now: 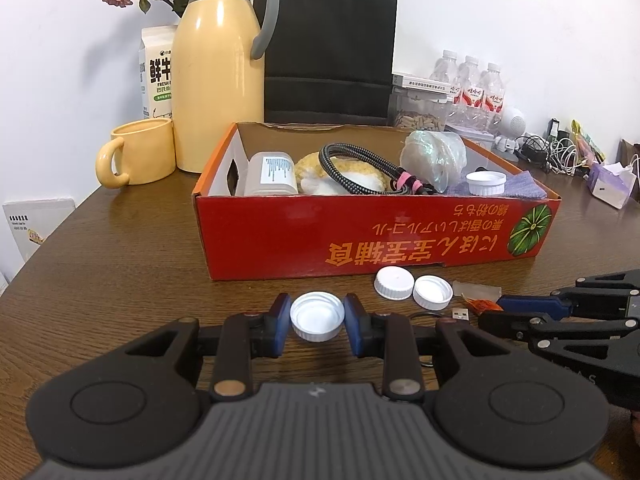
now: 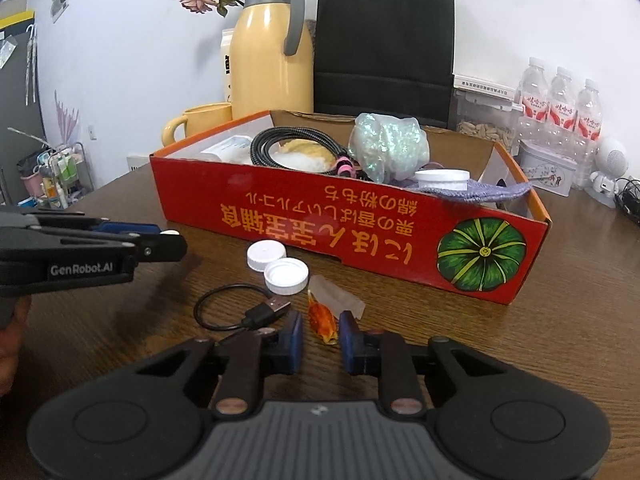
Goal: Organize objects
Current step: 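Grasp the small orange piece with the right gripper while the left gripper holds the cap, then carry the cap and orange piece into the box and open both grippers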
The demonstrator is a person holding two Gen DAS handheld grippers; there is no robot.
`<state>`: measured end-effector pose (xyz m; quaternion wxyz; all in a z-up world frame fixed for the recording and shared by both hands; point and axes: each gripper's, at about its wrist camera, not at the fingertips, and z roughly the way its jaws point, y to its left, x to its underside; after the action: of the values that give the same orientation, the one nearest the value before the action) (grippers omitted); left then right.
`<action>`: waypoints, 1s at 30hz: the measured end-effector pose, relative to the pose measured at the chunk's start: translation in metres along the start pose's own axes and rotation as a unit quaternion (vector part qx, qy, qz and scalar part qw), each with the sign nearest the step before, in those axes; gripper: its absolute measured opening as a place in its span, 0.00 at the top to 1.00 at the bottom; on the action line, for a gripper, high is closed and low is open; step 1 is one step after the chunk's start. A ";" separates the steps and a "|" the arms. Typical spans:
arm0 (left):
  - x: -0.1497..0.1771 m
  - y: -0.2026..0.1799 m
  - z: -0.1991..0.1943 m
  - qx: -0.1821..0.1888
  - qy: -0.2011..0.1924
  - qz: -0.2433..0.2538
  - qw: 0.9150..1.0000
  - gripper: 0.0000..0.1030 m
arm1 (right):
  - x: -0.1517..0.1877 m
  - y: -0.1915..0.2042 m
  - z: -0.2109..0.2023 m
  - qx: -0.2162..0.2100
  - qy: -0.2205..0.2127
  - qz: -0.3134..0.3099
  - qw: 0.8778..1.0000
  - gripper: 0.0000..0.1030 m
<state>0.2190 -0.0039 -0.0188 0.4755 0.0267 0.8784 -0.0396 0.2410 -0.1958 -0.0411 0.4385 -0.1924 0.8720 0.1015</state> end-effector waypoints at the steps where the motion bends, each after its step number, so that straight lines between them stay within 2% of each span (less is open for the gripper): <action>1: 0.000 0.000 0.000 0.000 0.000 0.000 1.000 0.72 | 0.000 0.001 0.000 -0.001 0.000 -0.003 1.000 0.89; 16: 0.000 0.001 0.000 0.000 -0.002 -0.003 1.000 0.72 | -0.001 0.003 -0.001 -0.003 -0.005 -0.009 1.000 0.90; 24: 0.000 0.001 -0.001 -0.001 -0.004 -0.003 1.000 0.72 | -0.002 0.005 -0.008 -0.005 -0.022 -0.013 1.000 0.90; 30: -0.003 -0.002 -0.010 -0.004 -0.026 -0.004 1.000 0.72 | -0.004 0.006 -0.015 -0.002 -0.040 -0.015 0.999 0.90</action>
<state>0.2124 -0.0046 -0.0109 0.4983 0.0199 0.8659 -0.0385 0.2294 -0.1947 -0.0289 0.4737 -0.2026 0.8507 0.1042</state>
